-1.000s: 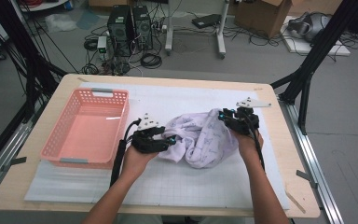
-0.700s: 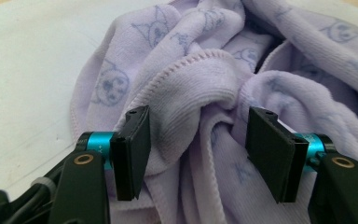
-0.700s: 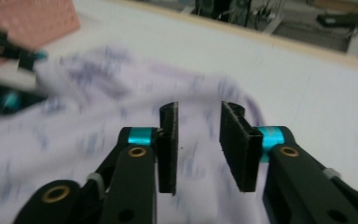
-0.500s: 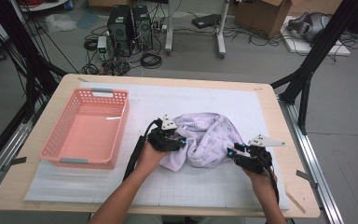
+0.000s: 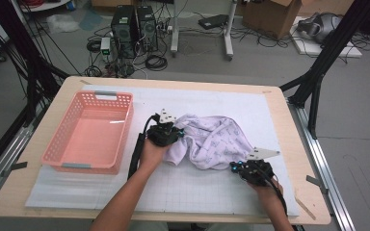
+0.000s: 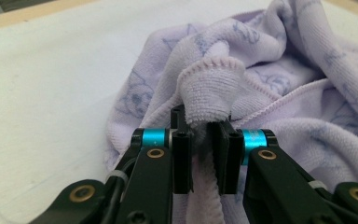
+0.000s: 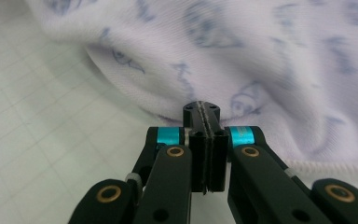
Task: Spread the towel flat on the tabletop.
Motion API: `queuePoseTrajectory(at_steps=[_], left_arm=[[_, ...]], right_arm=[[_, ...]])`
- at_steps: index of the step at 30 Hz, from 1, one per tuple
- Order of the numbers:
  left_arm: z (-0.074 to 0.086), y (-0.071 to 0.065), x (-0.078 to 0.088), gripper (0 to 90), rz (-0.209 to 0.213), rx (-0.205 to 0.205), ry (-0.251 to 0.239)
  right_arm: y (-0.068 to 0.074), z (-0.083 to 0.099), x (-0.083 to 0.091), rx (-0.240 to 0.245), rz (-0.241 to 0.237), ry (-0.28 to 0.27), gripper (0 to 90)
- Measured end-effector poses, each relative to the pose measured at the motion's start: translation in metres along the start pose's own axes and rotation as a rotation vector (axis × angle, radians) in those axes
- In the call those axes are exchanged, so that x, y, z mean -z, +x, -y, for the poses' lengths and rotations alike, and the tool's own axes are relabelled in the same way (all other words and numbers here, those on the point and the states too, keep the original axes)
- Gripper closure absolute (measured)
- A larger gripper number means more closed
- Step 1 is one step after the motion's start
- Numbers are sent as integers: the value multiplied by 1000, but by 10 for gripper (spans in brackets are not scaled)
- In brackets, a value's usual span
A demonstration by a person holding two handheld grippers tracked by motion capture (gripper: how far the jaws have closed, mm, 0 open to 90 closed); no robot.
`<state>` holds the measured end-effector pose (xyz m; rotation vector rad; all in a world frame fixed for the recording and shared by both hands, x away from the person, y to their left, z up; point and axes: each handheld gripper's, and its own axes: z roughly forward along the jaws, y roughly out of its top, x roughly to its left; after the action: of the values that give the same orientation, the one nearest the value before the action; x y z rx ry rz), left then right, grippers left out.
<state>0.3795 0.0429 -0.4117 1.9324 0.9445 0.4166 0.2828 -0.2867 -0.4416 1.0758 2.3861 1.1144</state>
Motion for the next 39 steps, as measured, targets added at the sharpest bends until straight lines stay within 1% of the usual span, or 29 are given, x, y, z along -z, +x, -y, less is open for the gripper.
queuePoseTrajectory(at_steps=[2,4,5,6,7,9,11,12,14,16,17,18,19,20,21,22,24,26,28,29,30,31,32,33,35,36,37,38,39], left_arm=[[-1,3,4,797,-11,13,-20],[-1,7,6,801,-32,21,-41],[-2,8,7,802,-34,26,-50],[-2,10,8,802,-42,37,-59],[-2,11,8,802,-51,33,-63],[-1,13,8,805,-76,11,-74],[-1,16,7,811,-107,-25,-83],[-1,17,6,811,-115,-32,-77],[-1,20,5,810,-141,-32,-85],[-1,23,6,801,-171,-16,-96],[-1,24,7,788,-195,-6,-93],[-1,25,7,752,-199,20,-88],[0,27,8,703,-181,45,-89],[0,26,8,684,-165,46,-83],[0,25,9,638,-159,44,-75],[0,24,10,587,-143,45,-74],[0,19,11,550,-107,31,-63],[2,14,13,538,-89,-11,-51],[5,10,13,538,-70,-43,-40],[7,9,13,538,-67,-50,-32],[11,9,13,537,-55,-53,-20],[12,10,12,531,-46,-53,1],[14,11,11,521,-43,-50,33],[15,11,9,507,-40,-42,48],[16,12,7,492,-40,-43,64],[16,11,6,488,-41,-44,69],[17,10,5,486,-40,-45,70],[17,9,5,476,-42,-46,71],[16,8,6,467,-40,-51,73]], right_arm=[[-8,3,10,-28,26,-28,900],[-16,5,19,-50,62,-58,900],[-21,6,24,-65,92,-74,900],[-25,6,27,-73,105,-85,900],[-31,7,32,-94,131,-96,900],[-41,7,38,-121,174,-116,900],[-51,7,45,-153,222,-140,900],[-56,7,49,-168,239,-154,900],[-61,8,56,-199,270,-172,900],[-65,10,60,-209,305,-180,900],[-66,11,60,-222,315,-180,900],[-67,13,61,-237,319,-180,900],[-68,15,62,-260,308,-193,895],[-68,17,62,-271,289,-206,892],[-67,18,62,-272,268,-211,880],[-64,18,61,-263,247,-216,827],[-57,16,57,-242,216,-212,750],[-48,11,50,-214,178,-200,682],[-38,6,39,-171,147,-182,576],[-34,3,32,-157,123,-171,541],[-29,2,27,-145,113,-158,515],[-22,-1,17,-116,84,-136,498],[-18,-3,11,-103,65,-124,486],[-11,-6,1,-73,36,-89,482],[-2,-10,-13,-19,31,-39,482],[2,-12,-21,14,42,-5,518],[2,-12,-24,25,43,-1,576],[1,-13,-24,28,40,-7,736],[-1,-14,-22,39,39,-2,838]])
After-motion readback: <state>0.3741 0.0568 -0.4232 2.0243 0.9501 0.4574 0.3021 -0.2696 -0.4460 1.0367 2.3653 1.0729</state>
